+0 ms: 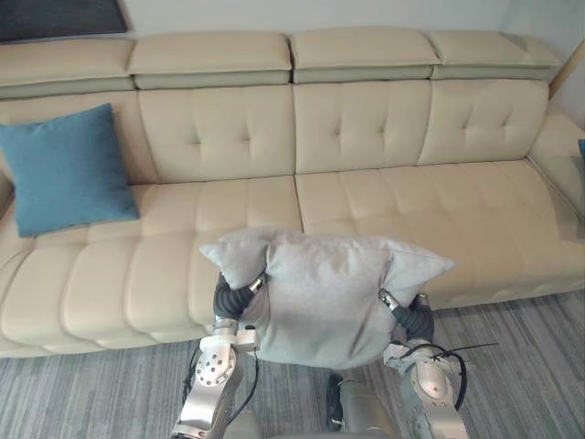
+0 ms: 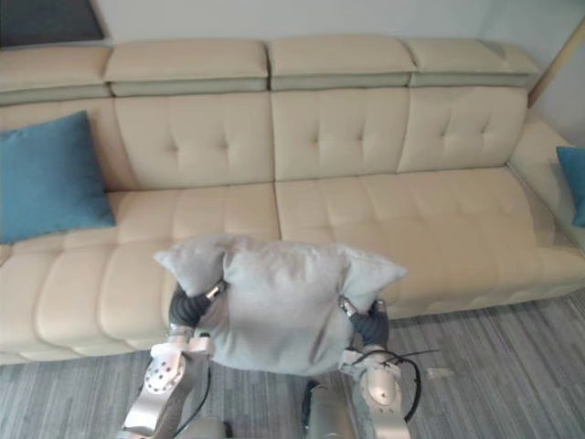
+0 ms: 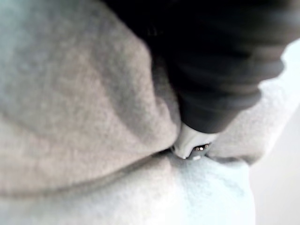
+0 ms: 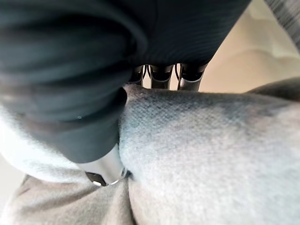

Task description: Pick up cushions and gather them together orderly.

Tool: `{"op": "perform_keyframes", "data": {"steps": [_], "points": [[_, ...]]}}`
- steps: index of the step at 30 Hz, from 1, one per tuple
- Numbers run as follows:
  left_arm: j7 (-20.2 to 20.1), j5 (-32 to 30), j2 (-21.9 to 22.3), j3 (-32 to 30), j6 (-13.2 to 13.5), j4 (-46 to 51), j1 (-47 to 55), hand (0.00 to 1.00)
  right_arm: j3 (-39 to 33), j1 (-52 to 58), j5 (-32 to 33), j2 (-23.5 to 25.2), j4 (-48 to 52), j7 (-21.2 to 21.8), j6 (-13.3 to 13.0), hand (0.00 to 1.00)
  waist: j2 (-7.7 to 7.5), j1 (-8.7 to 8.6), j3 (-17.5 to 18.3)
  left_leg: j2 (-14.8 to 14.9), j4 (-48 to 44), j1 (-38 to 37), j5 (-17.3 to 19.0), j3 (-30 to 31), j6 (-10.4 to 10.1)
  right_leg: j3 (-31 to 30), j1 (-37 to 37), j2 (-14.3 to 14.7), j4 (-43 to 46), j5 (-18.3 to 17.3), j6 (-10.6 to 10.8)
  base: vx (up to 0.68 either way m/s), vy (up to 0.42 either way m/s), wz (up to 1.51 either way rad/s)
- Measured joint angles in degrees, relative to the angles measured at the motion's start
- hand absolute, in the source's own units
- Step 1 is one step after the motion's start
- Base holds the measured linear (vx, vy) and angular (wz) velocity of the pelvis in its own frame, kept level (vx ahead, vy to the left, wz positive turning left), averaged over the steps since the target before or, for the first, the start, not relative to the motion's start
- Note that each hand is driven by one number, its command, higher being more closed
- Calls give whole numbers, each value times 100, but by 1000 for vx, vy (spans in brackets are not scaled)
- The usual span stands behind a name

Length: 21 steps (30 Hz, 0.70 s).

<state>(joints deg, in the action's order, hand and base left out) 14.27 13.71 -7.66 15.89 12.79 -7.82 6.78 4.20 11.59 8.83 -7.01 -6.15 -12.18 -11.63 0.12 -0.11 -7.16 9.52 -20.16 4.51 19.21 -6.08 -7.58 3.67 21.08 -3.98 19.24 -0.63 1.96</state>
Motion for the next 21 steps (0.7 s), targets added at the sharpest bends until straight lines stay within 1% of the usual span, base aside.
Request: {"op": "perform_keyframes", "data": {"steps": [1,2,3,4,5,6,7,8,9,10,11,13,14,15,16,17,19,20,21], "points": [[-1,0,-1,30,-10,-61,-9,100,-10,4,0,-38,2,0,4,100,63,-11,10,63,108,-77,-80,57,-100,45,55,50,145,-142,-47,307,-177,-2],[-5,1,20,61,-37,-101,4,100,-40,33,0,-35,6,-1,43,100,84,-44,16,139,21,-113,-163,188,-214,159,76,126,350,-334,-129,277,-179,11],[-6,2,55,60,-49,-103,15,100,-55,54,-1,-30,17,-1,62,100,97,-52,21,207,-215,-35,-164,269,-215,251,14,159,377,-407,-191,340,-204,22],[-27,5,167,62,-70,-102,0,100,-109,137,0,-33,103,-1,91,100,153,-54,-6,378,-1085,287,-235,515,-214,425,-228,276,322,-493,-295,290,-189,27],[-73,45,238,60,-69,-102,0,100,-130,224,3,-40,227,-2,103,100,158,-31,-8,530,-1879,575,-505,553,-128,547,-485,364,227,-557,-396,283,-173,28],[-77,66,256,60,-69,-102,2,100,-130,268,4,-46,326,-3,121,100,164,-12,-12,593,-2150,694,-679,530,-40,574,-609,398,172,-577,-428,321,-162,24],[-91,114,268,59,-69,-89,-1,100,-131,376,8,-53,610,-10,119,100,157,15,-10,730,-2757,927,-955,412,125,636,-928,411,-42,-634,-519,279,-103,26],[-100,119,281,59,-68,-39,-2,100,-142,392,9,-60,854,-19,110,100,161,24,-1,790,-3026,1114,-862,256,185,672,-1098,392,-182,-650,-543,248,-74,25],[-103,121,291,60,-68,-6,-3,100,-160,390,9,-59,962,-20,105,100,161,44,9,790,-3025,1179,-794,140,227,679,-1156,379,-252,-652,-546,111,-7,20],[-108,121,313,59,-64,43,-20,100,-193,346,9,-78,1081,-23,54,100,170,71,14,751,-2762,1265,-637,-72,363,717,-1257,335,-357,-651,-545,102,27,18],[-111,122,327,59,-65,43,-50,100,-205,288,9,-93,1103,-27,53,100,164,77,11,671,-2370,1260,-572,-194,430,743,-1316,278,-398,-650,-544,117,63,25],[-111,120,399,59,-67,46,-86,100,-254,231,8,-96,1105,-34,58,100,178,98,56,430,-1289,1217,-540,-260,430,820,-1421,151,-502,-625,-503,108,100,27],[-111,120,425,59,-67,50,-104,100,-285,228,6,-96,1105,-35,60,100,197,120,85,322,-814,1180,-649,-247,450,822,-1431,108,-527,-605,-469,100,158,10],[-111,115,437,69,-68,99,-109,100,-327,213,6,-97,1105,-34,65,100,270,194,125,216,-155,1038,-1102,-211,432,772,-1431,100,-555,-598,-305,114,226,-10],[-112,113,390,83,-70,120,-115,100,-350,176,6,-23,1004,-33,73,100,223,244,136,131,-47,963,-1282,-195,198,656,-1434,63,-561,-587,-205,105,241,-16],[-111,112,358,92,-71,131,-110,100,-362,196,6,31,957,-33,103,100,163,259,166,12,92,867,-1305,-234,227,538,-1517,7,-689,-528,-117,83,198,-10],[-110,113,308,92,-71,185,-98,100,-364,220,-9,153,956,-33,147,100,87,280,191,-148,283,676,-1326,-355,296,435,-1688,-123,-944,-435,15,58,159,-14],[-110,113,244,92,-71,269,-80,100,-361,208,-45,234,957,-33,150,100,42,318,222,-251,442,516,-1323,-521,341,303,-1731,-215,-1028,-379,103,43,195,-38],[-110,111,207,93,-70,399,-38,100,-358,196,-71,251,958,-33,149,100,14,319,287,-327,561,455,-1312,-608,380,206,-1721,-286,-1072,-350,152,29,177,-38]]}}
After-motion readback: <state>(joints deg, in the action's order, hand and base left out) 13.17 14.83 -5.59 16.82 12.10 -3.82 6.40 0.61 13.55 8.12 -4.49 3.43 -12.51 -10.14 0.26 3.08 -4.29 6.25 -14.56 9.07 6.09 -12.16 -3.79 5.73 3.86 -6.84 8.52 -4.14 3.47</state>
